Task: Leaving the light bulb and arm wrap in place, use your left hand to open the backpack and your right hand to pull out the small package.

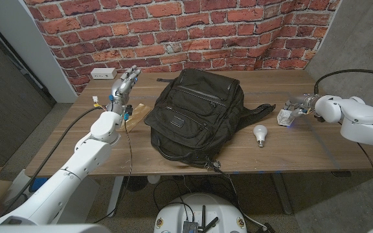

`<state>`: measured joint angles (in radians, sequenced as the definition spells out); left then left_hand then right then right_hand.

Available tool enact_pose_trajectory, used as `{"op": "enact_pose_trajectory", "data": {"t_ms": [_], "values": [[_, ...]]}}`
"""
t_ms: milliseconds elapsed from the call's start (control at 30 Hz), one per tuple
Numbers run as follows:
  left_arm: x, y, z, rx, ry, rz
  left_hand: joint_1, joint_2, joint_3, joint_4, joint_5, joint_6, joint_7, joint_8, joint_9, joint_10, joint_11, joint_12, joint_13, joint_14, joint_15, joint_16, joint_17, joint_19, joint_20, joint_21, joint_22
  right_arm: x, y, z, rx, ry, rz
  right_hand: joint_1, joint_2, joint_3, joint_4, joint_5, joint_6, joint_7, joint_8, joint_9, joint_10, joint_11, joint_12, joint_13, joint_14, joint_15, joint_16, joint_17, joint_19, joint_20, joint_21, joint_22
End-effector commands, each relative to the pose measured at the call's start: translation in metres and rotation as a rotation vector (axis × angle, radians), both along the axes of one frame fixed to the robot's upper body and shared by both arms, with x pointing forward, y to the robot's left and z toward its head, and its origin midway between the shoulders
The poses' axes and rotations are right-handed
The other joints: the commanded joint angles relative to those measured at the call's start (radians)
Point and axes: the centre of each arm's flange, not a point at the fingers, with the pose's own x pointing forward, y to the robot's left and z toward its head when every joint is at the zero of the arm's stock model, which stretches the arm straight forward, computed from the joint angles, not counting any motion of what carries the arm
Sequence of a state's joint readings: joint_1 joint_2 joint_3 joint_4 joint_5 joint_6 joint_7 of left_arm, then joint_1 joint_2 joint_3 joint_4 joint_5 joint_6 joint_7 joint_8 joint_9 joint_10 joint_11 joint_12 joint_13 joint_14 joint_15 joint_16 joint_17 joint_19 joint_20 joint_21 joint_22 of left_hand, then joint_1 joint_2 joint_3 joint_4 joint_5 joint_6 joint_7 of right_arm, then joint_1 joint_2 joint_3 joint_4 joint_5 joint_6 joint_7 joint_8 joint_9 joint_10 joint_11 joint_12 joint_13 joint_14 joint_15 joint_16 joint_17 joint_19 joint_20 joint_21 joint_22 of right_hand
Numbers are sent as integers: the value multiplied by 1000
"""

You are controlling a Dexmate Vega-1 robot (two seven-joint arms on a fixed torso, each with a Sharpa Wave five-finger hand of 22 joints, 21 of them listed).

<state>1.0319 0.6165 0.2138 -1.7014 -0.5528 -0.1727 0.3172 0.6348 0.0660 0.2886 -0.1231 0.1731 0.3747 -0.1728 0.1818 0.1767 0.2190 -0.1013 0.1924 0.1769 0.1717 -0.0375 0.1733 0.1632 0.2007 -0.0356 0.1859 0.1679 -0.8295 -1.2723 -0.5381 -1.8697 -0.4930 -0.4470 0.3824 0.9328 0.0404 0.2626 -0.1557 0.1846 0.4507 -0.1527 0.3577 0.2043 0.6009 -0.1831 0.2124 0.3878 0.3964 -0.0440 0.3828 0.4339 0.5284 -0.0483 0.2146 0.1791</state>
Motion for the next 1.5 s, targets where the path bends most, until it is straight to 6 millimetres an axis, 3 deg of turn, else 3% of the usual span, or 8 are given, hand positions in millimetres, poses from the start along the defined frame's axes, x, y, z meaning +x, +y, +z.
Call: {"op": "enact_pose_trajectory", "data": {"t_ms": [33, 167, 333, 500, 767, 1000, 1167, 1500], "values": [[0, 0, 1, 1, -5, 6, 2, 11, 3, -9, 5, 9, -1, 6, 3, 7, -1, 7, 0, 8, -14, 5, 1, 9, -55, 5, 1, 1, 1, 0, 8, 33, 5, 0, -25, -10, 0, -4, -61, 17, -28, -3, -67, 22, -24, -5, -42, -130, -22, -3, -18, -6, -7, 4], [1, 0, 1, 2, -6, 2, 2, 13, 4, -11, 5, 13, 1, 7, 3, 7, -1, 6, 0, 9, -14, 4, 1, 10, -55, 4, 1, 1, 2, 1, 11, 57, 11, -29, -41, -26, 9, -6, -146, 47, -72, -7, -160, 68, -35, -15, -104, -83, -57, -14, -48, 19, -13, 4], [2, -1, 0, 0, -4, 3, 2, 14, 5, -13, 6, 15, 3, 7, 3, 7, -2, 6, 0, 9, -14, 4, 1, 10, -55, 4, 1, 0, 2, 3, 24, 60, 22, -50, -52, -36, 12, -1, -212, 63, -107, -9, -238, 87, -36, -24, -152, -48, -86, -25, -77, 41, -18, 3], [3, -1, -1, -1, -7, -2, 2, 15, 6, -14, 6, 16, 2, 7, 3, 6, -1, 5, 0, 8, -13, 3, 0, 10, -55, 4, 1, -2, 2, 7, 46, 59, 45, -71, -59, -44, 17, 2, -245, 79, -125, -9, -279, 100, -34, -31, -183, -22, -105, -31, -103, 57, -23, 1], [6, -2, 3, 60, 9, 4, -4, 15, 5, -19, 4, 1, -8, -1, 3, -8, 4, -1, 0, -17, -14, -5, 1, -3, -56, -1, 1, -7, 2, 10, 76, 44, 60, -97, -66, -53, 21, 5, -273, 87, -141, -10, -336, 118, -37, -45, -233, -2, -134, -43, -134, 70, -27, -2], [8, 2, 6, 71, 31, 15, -21, 12, -2, -16, 1, -18, -5, -6, 3, -24, 1, -6, 0, -32, -18, -5, 2, -14, -58, -3, 1, -12, 2, 14, 119, 20, 69, -101, -70, -55, 18, 7, -300, 96, -153, -11, -375, 135, -38, -59, -264, 6, -155, -59, -147, 58, -28, -5], [10, 7, 2, 58, 47, 20, -31, 11, -6, -14, 0, -29, -3, -8, 3, -27, 0, -5, 0, -39, -19, -5, 2, -20, -59, -4, 1, -17, 4, 15, 140, -7, 67, -124, -60, -58, 28, 7, -332, 92, -165, -13, -417, 152, -42, -73, -278, 25, -165, -70, -153, 56, -27, -7], [12, 10, -4, 60, 53, 7, -57, 14, -13, -4, -1, -40, -8, -7, 3, -40, 0, -7, 0, -59, -20, -6, 4, -42, -70, -9, 1, -25, 10, 18, 179, -87, 107, -148, -52, -63, 38, 5, -351, 97, -170, -14, -438, 161, -39, -85, -292, 38, -171, -76, -155, 58, -26, -8]]}}
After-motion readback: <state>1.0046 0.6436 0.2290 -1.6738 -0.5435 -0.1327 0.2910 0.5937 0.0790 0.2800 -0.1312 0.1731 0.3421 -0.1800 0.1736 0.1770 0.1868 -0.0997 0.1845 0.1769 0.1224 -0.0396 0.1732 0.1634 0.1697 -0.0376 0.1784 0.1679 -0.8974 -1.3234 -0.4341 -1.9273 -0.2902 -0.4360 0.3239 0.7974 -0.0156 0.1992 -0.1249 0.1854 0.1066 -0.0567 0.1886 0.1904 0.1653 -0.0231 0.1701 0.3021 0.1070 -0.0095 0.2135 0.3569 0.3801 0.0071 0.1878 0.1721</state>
